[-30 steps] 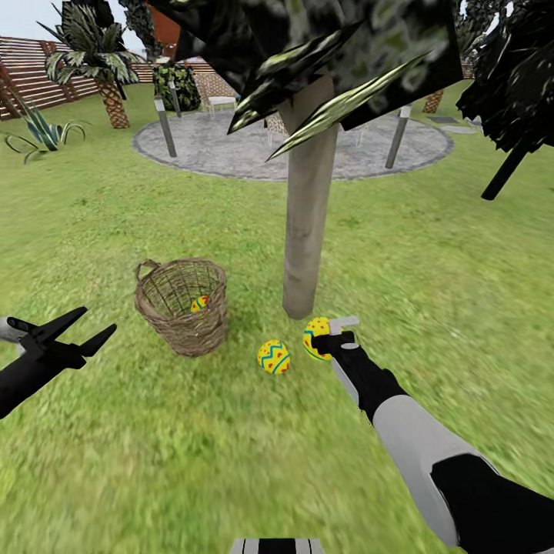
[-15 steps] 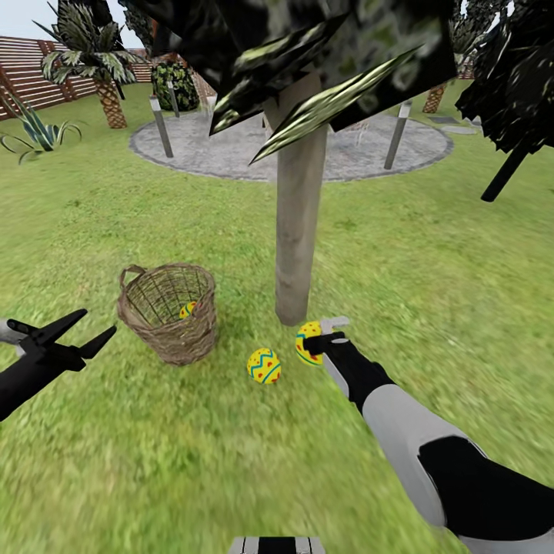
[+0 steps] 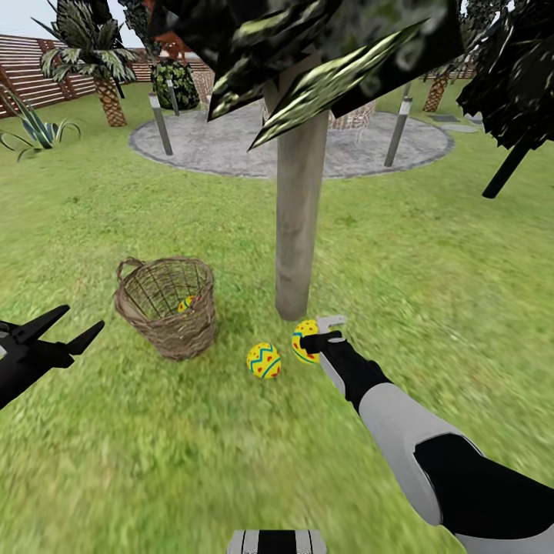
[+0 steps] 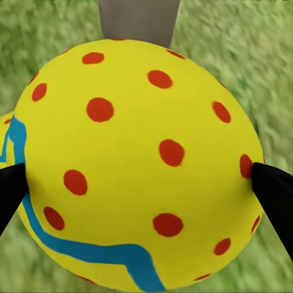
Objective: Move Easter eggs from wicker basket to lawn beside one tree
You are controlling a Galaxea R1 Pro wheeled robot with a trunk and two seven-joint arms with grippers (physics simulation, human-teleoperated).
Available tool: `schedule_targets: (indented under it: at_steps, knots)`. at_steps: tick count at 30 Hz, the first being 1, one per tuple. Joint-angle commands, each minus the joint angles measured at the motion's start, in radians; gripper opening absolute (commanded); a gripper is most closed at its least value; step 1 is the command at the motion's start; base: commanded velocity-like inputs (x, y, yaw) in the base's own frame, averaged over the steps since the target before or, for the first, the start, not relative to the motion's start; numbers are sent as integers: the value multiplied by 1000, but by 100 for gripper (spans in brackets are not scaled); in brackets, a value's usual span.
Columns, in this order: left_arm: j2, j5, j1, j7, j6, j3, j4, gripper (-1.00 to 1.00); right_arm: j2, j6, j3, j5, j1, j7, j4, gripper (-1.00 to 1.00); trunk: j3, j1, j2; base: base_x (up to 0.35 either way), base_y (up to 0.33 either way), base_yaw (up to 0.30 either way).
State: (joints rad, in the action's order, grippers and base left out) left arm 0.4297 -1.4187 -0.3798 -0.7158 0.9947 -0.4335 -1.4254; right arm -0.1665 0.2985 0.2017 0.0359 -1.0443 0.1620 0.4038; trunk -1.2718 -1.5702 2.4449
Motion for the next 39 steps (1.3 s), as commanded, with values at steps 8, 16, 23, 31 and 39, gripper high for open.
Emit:
schedule_targets:
  at_steps: [8, 16, 23, 31, 39]
  knots:
    - [3, 1, -1, -4, 4, -1, 2, 100, -1, -7, 11, 2, 0, 5, 4, -100, -26, -30, 55, 0, 0, 0]
    - [3, 2, -1, -56, 4, -1, 7, 100, -1, -9, 13, 2, 0, 4, 3, -100, -41, -32, 56, 0, 0, 0]
    - [5, 4, -1, -115, 4, -1, 14, 100, -2, -9, 13, 2, 0, 4, 1, -100, -41, -32, 56, 229, 0, 0]
    - [5, 6, -1, -116, 3, -2, 12, 100, -2, -8, 14, 2, 0, 4, 1, -100, -57, -33, 57, 26, 0, 0]
    - [6, 6, -1, -116, 4, -1, 13, 100, -3, -9, 14, 2, 0, 4, 2, -100, -88, -37, 59, 0, 0, 0]
